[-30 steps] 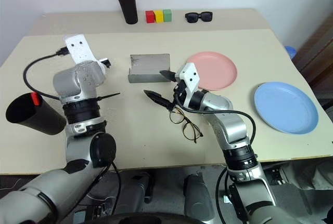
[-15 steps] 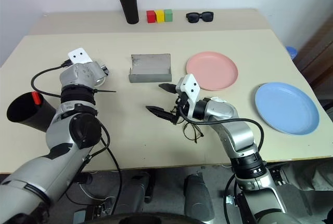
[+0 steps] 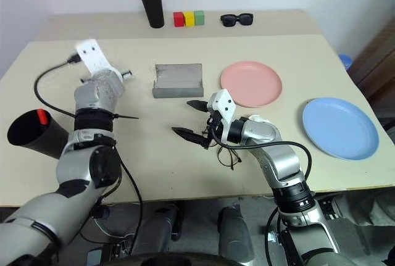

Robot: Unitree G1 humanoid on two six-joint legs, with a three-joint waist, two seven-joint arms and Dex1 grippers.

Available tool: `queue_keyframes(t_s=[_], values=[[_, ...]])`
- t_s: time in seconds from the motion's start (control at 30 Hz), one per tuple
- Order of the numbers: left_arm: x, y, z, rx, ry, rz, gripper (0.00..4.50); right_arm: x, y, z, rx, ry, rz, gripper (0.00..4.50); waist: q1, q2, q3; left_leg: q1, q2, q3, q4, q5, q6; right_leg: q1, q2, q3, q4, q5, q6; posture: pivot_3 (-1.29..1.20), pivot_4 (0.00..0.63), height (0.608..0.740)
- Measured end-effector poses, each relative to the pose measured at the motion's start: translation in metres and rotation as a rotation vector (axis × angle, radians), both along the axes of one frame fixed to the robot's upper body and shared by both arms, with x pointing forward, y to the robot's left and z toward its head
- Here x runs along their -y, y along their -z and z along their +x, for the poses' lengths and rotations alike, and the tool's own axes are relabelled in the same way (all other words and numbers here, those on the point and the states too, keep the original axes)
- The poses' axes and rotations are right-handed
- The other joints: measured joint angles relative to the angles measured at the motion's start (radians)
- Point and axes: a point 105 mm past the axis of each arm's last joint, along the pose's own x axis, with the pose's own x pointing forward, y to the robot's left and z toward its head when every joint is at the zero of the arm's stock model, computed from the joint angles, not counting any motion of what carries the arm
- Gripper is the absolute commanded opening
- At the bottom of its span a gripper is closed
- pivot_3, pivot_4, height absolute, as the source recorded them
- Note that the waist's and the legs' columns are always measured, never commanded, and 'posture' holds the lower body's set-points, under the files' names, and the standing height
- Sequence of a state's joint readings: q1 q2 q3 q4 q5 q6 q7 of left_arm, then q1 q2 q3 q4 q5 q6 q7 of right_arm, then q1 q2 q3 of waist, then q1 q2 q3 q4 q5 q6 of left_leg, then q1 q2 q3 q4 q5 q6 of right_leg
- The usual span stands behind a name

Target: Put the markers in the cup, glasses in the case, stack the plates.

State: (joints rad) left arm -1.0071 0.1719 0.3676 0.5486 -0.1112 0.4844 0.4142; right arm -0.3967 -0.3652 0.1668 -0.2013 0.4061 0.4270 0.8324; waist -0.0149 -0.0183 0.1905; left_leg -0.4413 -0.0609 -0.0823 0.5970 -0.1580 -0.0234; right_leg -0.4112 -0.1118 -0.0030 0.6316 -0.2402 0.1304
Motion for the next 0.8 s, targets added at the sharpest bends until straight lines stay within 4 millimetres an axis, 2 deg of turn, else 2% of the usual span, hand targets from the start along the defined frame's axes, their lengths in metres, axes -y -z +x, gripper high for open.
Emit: queue_keyframes(t_s=[0.07,0.13,0.27,0.4,0.47,0.57,0.8], values=[[0.001,-0.034,-0.013,0.197,0.039,0.073,0.03,0.0,0.0,0.0,0.004,0.002,-0.001,4.5,-0.003,0.0,0.0,0.0,0.0,0.0,-0.001,0.0,0.0,0.0,0.0,0.0,0.0,0.0,0.0,0.0,0.15,0.74],[-0.001,-0.058,-0.034,0.349,0.068,0.149,0.03,0.001,0.0,0.001,0.011,0.007,-0.002,4.5,-0.005,0.0,0.0,0.001,0.001,0.001,-0.001,0.0,0.0,0.0,0.0,0.001,0.0,0.0,0.0,0.0,0.15,0.74],[-0.021,-0.075,-0.079,0.481,0.047,0.24,0.03,0.001,0.001,0.0,0.01,0.0,0.004,4.5,0.001,0.0,0.0,0.001,0.001,0.0,-0.001,0.0,0.0,0.0,0.0,0.001,0.0,0.0,-0.001,0.0,0.15,0.74],[-0.053,-0.088,-0.132,0.553,-0.047,0.302,0.03,-0.003,-0.001,-0.008,-0.005,-0.063,0.037,4.5,0.003,0.0,0.0,0.001,0.001,0.0,-0.001,0.0,0.0,0.001,0.0,0.001,-0.001,0.0,-0.001,0.0,0.15,0.74],[-0.065,-0.088,-0.157,0.563,-0.099,0.326,0.03,-0.008,-0.004,-0.013,0.004,-0.108,0.068,4.5,0.002,0.0,0.0,0.001,0.001,0.0,0.0,0.0,0.0,0.001,0.0,0.001,-0.001,0.0,-0.001,0.0,0.15,0.74],[-0.075,-0.077,-0.179,0.525,-0.138,0.347,0.03,-0.015,-0.009,-0.02,0.043,-0.159,0.097,4.5,0.005,0.0,-0.001,0.002,0.001,-0.001,0.0,0.0,0.0,0.002,0.0,0.0,-0.001,0.0,-0.001,0.0,0.15,0.74],[-0.08,-0.039,-0.207,0.415,-0.18,0.336,0.03,-0.031,-0.011,-0.034,0.093,-0.277,0.101,4.5,0.004,-0.001,-0.001,0.003,0.003,-0.001,0.0,0.0,0.0,0.003,0.001,0.0,-0.001,-0.001,-0.002,0.0,0.15,0.74]])
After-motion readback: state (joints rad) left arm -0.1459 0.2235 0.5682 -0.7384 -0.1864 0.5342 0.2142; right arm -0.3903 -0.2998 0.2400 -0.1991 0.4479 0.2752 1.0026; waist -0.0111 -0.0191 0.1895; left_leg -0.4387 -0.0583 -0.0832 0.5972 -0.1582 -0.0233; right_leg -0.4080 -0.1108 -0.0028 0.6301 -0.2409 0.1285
